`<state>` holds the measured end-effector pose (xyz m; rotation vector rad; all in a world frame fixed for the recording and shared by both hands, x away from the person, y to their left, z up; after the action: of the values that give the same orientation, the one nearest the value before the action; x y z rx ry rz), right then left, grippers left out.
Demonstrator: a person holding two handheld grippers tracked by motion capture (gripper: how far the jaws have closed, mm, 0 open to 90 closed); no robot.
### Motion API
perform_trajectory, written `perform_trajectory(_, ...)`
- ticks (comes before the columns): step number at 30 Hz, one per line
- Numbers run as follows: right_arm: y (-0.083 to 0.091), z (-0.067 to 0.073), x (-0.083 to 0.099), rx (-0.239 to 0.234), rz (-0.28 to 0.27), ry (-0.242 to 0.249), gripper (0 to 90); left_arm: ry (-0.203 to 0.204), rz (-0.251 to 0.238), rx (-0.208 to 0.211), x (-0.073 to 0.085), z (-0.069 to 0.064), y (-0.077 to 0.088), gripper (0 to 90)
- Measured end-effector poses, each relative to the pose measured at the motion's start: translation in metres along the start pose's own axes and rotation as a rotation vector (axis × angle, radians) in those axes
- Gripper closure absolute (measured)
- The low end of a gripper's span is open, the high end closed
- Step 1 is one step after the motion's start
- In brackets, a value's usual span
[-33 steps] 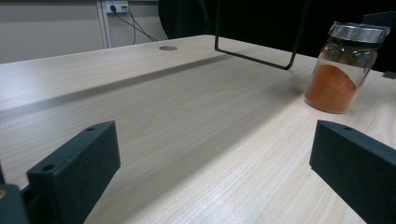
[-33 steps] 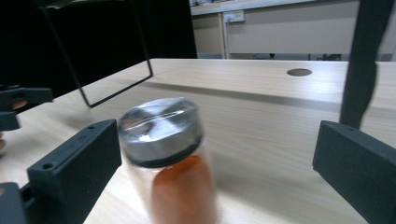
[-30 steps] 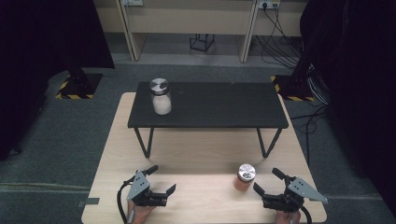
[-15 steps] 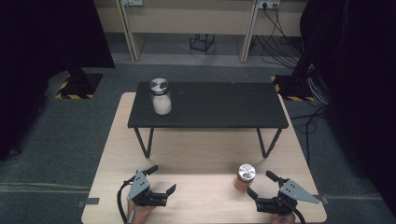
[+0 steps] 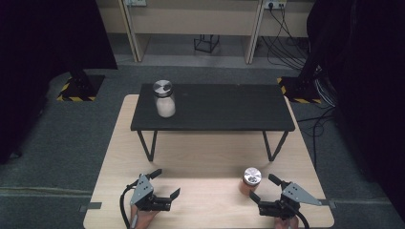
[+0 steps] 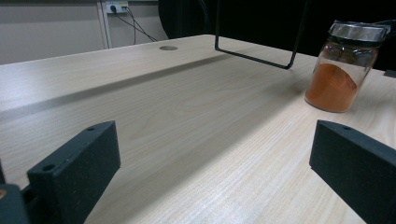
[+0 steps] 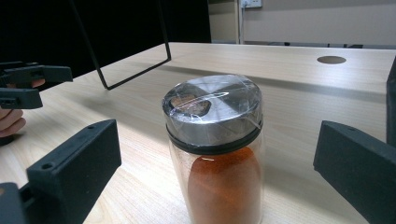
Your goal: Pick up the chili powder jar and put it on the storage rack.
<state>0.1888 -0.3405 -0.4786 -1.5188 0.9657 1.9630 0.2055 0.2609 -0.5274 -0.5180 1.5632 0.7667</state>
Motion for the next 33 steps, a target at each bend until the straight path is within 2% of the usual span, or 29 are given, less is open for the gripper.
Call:
perform_trajectory(9, -0.008, 0.007, 0.001, 0.026, 0.011, -0.011, 1.7, -0.001, 0.0, 0.001, 0.0, 0.0, 0.0, 1.2)
perform_trajectory(13, -0.012, 0.009, 0.003, 0.031, -0.004, -0.008, 1.9, 0.001, -0.001, 0.002, 0.0, 0.001, 0.0, 1.2)
perform_trajectory(21, -0.016, 0.01, 0.001, 0.018, 0.006, 0.006, 1.9, 0.001, 0.002, 0.003, 0.0, 0.001, 0.0, 1.2)
perform_trajectory(25, -0.019, 0.006, -0.002, 0.013, 0.024, -0.004, 1.9, 0.0, 0.001, 0.003, 0.0, 0.001, 0.0, 1.2)
perform_trajectory(28, -0.023, 0.007, -0.004, 0.028, 0.042, -0.005, 1.9, 0.0, 0.002, 0.003, 0.0, 0.001, 0.0, 1.3)
perform_trajectory(33, -0.028, 0.006, -0.007, 0.015, 0.068, 0.026, 4.1, 0.0, 0.002, 0.004, 0.0, 0.001, 0.0, 1.3)
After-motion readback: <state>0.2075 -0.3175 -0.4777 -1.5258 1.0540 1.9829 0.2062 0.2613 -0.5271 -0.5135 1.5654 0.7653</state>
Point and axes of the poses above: each handheld gripper's, and its own axes: y roughly backward along the jaws, x roughly out of its underside, z roughly to its left, the point moved 2 cm from there along -y, roughly forward along the jaws, and after that the axes turned 2 degrees about -y, right-handed, at the moved point
